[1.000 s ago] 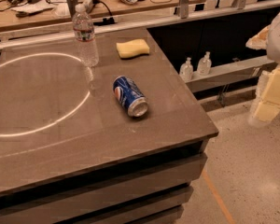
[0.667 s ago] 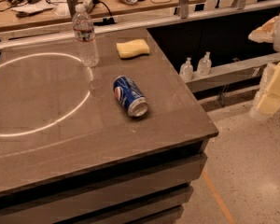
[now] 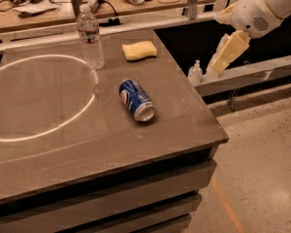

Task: Move sponge near pepsi can

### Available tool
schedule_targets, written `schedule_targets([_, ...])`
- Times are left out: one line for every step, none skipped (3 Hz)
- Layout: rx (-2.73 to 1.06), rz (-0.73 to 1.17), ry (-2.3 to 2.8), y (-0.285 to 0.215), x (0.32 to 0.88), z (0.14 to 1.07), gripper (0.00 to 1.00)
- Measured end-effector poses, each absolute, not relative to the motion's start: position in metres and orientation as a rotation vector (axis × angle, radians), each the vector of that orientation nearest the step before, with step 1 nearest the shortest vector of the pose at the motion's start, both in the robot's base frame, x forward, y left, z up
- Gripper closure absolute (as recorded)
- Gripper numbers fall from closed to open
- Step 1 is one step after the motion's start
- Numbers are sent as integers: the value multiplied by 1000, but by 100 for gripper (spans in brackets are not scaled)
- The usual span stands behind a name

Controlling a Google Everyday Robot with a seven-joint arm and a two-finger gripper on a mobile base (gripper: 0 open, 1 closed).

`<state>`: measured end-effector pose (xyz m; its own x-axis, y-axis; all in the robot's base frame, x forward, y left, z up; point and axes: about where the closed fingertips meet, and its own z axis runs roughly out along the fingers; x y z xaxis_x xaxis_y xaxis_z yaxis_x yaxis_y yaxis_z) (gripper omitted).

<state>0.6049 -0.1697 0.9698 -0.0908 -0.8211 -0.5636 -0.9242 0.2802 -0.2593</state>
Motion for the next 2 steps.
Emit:
schedule_targets([-1516,318,1841,-151,664,947,0])
schedule_targets([-1421,368,1762,-151,729,912,0])
